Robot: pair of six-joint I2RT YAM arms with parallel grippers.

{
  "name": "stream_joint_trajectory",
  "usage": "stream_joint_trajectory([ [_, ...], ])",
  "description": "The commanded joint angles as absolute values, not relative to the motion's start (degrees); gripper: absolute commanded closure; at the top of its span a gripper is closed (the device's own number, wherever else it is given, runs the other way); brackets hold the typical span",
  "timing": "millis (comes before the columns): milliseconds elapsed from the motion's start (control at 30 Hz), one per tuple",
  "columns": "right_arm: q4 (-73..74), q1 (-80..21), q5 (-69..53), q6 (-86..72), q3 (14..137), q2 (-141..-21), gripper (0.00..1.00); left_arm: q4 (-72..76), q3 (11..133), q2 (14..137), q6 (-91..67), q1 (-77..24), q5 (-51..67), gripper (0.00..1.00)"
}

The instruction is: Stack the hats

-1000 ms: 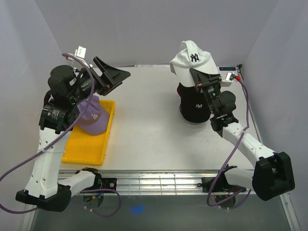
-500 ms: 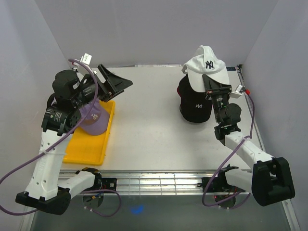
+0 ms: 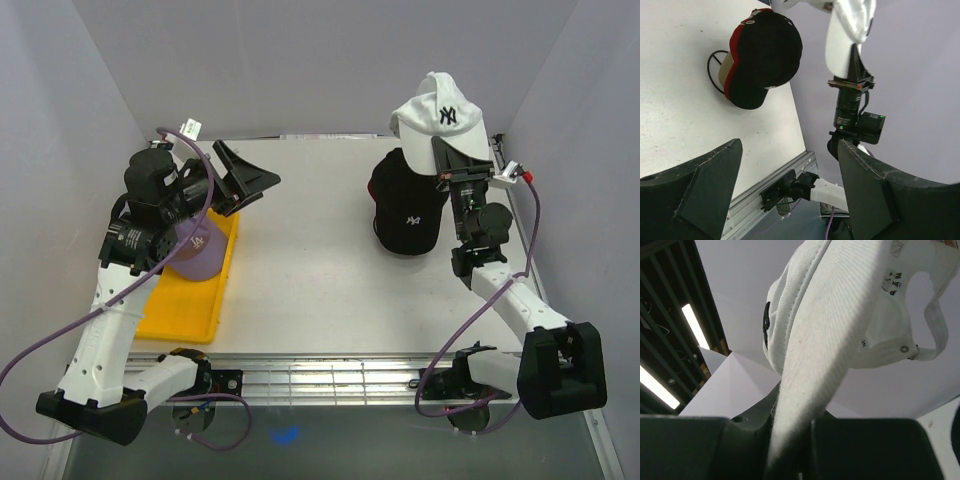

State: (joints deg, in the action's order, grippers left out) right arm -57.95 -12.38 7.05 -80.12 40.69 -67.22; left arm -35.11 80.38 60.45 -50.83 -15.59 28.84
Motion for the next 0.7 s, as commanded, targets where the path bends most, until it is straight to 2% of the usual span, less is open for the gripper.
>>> stream_joint_trajectory([
  [0,-67.13,-12.57,6.50,-81.82,34.38,-67.41,0.92,-33.22,81.12,59.94,-49.84,-15.64,30.49,0.13],
  [167,-75.04,-12.74,6.06,-82.44,27.35,-69.17,0.92,-33.22,80.95,60.38,-49.31,-15.64,31.38,0.13],
  [667,-79.89,-14.33,5.71,-81.03,16.62,-69.26,0.92,-32.70,79.10,61.26,-48.17,-15.73,31.55,0.13],
])
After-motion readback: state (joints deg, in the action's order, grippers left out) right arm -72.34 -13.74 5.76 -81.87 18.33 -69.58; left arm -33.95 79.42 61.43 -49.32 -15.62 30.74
